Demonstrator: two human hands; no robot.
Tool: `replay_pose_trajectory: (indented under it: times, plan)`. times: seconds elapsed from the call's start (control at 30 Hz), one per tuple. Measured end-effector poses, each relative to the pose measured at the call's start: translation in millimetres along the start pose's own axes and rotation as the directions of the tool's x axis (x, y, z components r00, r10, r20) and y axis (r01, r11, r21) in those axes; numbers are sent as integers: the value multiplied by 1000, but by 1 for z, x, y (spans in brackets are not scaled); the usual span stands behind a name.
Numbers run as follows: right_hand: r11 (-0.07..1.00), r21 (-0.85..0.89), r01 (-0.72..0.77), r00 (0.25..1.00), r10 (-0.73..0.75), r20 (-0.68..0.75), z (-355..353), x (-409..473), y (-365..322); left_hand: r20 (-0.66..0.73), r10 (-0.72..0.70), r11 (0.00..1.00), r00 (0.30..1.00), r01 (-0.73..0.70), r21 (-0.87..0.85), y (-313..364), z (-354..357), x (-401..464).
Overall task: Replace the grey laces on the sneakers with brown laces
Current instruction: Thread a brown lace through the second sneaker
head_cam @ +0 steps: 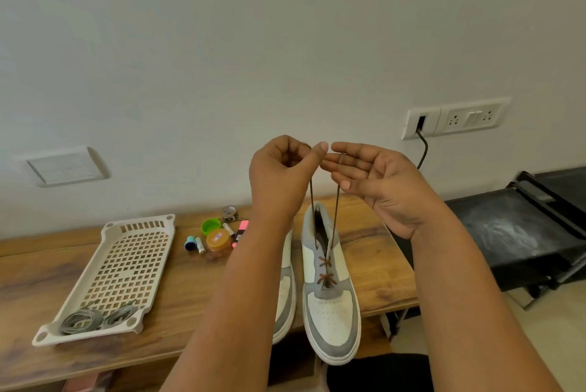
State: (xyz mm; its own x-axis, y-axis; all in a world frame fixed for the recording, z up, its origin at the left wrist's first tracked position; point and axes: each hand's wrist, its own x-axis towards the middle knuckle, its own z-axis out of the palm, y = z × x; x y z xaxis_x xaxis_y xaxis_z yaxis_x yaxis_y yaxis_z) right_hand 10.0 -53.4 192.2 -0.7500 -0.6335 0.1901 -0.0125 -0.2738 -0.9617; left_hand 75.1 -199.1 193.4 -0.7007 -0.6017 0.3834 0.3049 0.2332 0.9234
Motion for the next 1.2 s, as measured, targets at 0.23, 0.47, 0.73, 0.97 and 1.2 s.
replay_pose_trajectory:
  times: [0.23, 0.47, 0.73, 0.97, 1.2]
  plan:
    - [891, -438, 120, 900, -284, -330, 8, 6, 7, 31, 17, 989, 999, -12, -145, 0, 0, -4]
    - [790, -587, 179, 802, -462, -378, 6, 12, 15, -48, 141, 990, 989, -141, -7, 3, 2, -6]
    - [833, -465, 299, 775, -496, -391, 19, 11, 9, -136, 271, 958, 953, -253, 134, 9, -3, -4]
    - [799, -498, 335, 749, -547, -374, 20, 13, 10, -102, 204, 979, 974, -202, 29, 9, 0, -1]
    - [920, -321, 224, 797, -363, -483, 6, 16, 15, -65, 81, 997, 995, -82, -14, -3, -12, 0]
